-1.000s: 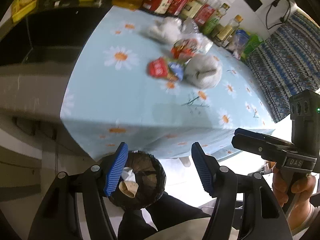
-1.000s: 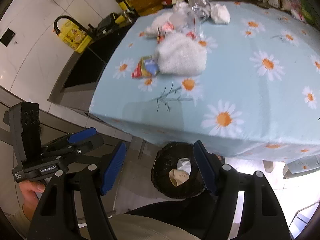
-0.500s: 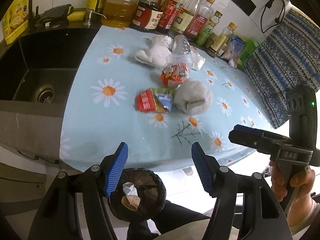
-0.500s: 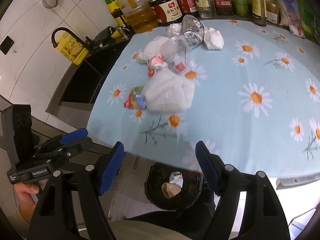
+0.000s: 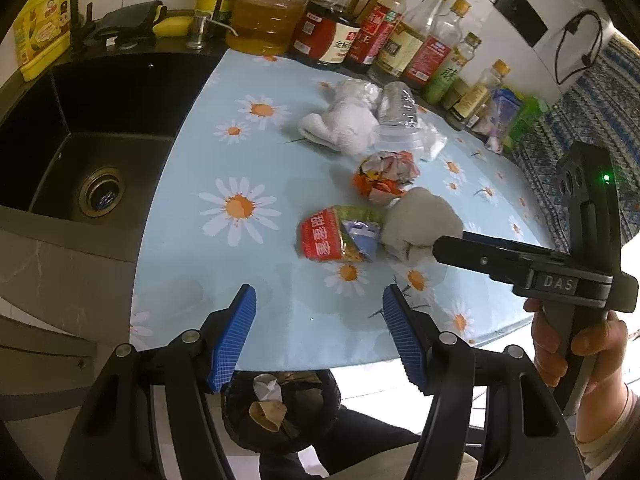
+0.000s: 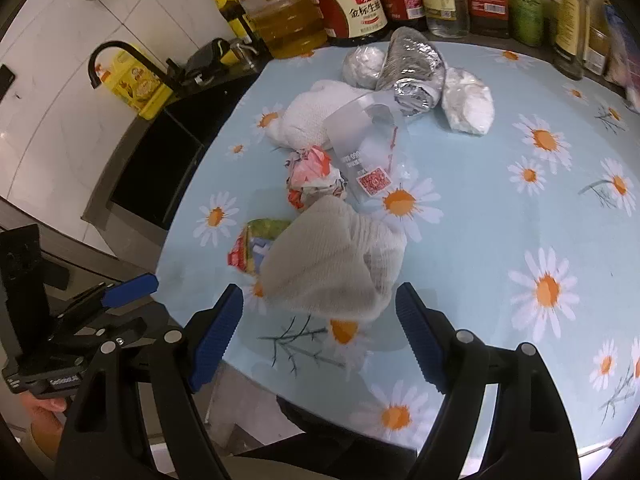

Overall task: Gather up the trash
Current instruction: 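Grasp the white cloth with the right tool while the left grasps the red snack wrapper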

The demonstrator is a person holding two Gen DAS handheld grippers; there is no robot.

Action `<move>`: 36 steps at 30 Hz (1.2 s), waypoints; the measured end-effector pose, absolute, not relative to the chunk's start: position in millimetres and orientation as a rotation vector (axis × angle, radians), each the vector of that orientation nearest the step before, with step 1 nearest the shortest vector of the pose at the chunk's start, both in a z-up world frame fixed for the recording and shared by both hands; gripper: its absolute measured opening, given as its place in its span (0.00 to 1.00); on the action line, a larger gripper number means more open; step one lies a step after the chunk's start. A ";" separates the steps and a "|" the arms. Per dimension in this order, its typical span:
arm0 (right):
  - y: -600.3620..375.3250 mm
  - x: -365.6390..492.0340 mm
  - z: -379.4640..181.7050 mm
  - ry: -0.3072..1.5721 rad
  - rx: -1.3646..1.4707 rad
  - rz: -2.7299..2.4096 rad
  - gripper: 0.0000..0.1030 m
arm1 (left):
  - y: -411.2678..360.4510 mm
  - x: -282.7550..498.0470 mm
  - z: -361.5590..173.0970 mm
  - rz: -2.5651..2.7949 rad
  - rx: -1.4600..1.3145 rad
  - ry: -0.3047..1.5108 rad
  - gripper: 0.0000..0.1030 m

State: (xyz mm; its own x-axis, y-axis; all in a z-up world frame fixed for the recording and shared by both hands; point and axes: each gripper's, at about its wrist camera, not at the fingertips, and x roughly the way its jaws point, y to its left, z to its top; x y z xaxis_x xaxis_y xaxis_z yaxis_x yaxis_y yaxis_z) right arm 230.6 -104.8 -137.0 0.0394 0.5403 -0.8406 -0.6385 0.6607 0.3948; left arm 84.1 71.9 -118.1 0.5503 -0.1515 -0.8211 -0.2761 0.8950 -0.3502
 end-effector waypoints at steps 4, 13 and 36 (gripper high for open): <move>-99.3 237.4 -144.9 1.254 -0.105 0.914 0.75 | 75.0 89.2 -120.9 0.096 -0.479 1.006 0.62; -92.4 243.4 -153.9 1.270 -0.141 0.944 0.39 | 75.3 102.1 -126.0 0.112 -0.476 1.029 0.66; -160.8 251.5 -118.7 1.204 -0.016 0.876 0.18 | 46.5 165.5 -139.9 0.041 -0.317 1.121 0.78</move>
State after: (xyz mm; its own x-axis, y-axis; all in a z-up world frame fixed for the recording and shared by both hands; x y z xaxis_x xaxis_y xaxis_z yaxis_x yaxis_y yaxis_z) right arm 251.5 -160.8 -118.7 0.0817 0.5784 -0.8117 -0.5948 0.6818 0.4260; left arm 165.5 46.5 -139.9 0.4393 -0.1259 -0.8895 -0.1908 0.9545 -0.2293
